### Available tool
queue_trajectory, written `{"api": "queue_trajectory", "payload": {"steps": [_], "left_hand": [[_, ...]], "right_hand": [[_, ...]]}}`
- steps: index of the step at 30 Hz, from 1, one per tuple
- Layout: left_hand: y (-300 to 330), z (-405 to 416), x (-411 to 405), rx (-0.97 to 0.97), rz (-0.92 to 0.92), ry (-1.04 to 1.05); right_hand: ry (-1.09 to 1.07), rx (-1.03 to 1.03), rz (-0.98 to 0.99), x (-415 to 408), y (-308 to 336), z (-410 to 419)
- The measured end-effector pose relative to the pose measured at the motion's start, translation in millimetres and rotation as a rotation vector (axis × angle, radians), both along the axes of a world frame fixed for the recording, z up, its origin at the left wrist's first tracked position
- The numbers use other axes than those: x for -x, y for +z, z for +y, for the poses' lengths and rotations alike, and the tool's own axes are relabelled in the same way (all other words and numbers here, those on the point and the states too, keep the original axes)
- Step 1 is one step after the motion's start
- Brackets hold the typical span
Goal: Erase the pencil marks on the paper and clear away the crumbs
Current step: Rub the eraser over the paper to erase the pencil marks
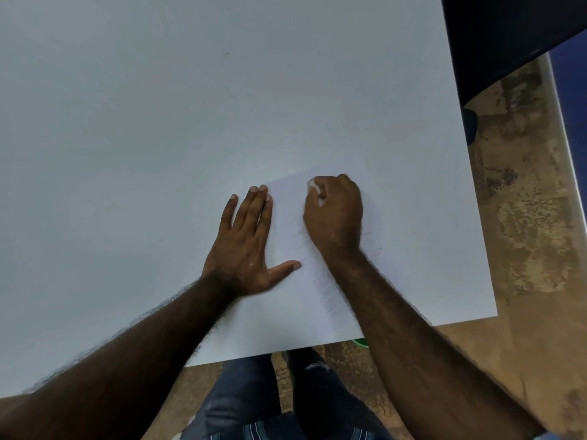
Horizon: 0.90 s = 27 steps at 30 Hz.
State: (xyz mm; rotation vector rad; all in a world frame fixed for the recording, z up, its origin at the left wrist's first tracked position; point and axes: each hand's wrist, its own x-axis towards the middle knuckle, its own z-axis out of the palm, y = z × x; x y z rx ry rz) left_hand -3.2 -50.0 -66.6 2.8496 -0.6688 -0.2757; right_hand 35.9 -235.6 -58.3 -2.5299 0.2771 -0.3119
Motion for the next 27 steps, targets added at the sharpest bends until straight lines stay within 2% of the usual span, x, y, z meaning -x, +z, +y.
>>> {"api": "queue_trajectory", "payload": {"steps": [3,4,6,9,10,14,16,20,25,27], "left_hand": [[0,0,1,0.03,-0.027,-0.004],[0,0,1,0.032,-0.029,-0.005],[0,0,0,0.019,-0.017,-0.004],[0,0,0,0.015,-0.004,0.004],[0,0,0,0.016,-0.004,0.004],[-1,0,0,0.047,-0.028,0.007],[-1,0,0,0.046,-0.028,0.006],[0,0,0,0.037,-0.012,0.01],[-1,0,1,0.046,-0.03,0.009],[0,0,0,0.04,-0.021,0.007]], "right_hand": [[0.304,0.006,0.076,12,1,25],[0.347,0.026,0.09,14,1,25],[0.26,0.053,0.075,7,-1,14],[0.002,0.055,0.061,-6,-4,-1],[-0.001,0.04,0.063,-5,-4,3],[0.341,0.032,0.119,15,-1,30],[0.303,0.059,0.114,10,0,20],[0.046,0.046,0.083,-5,-1,2],[0.357,0.038,0.118,16,2,22],[0.299,0.056,0.119,13,2,13]]}}
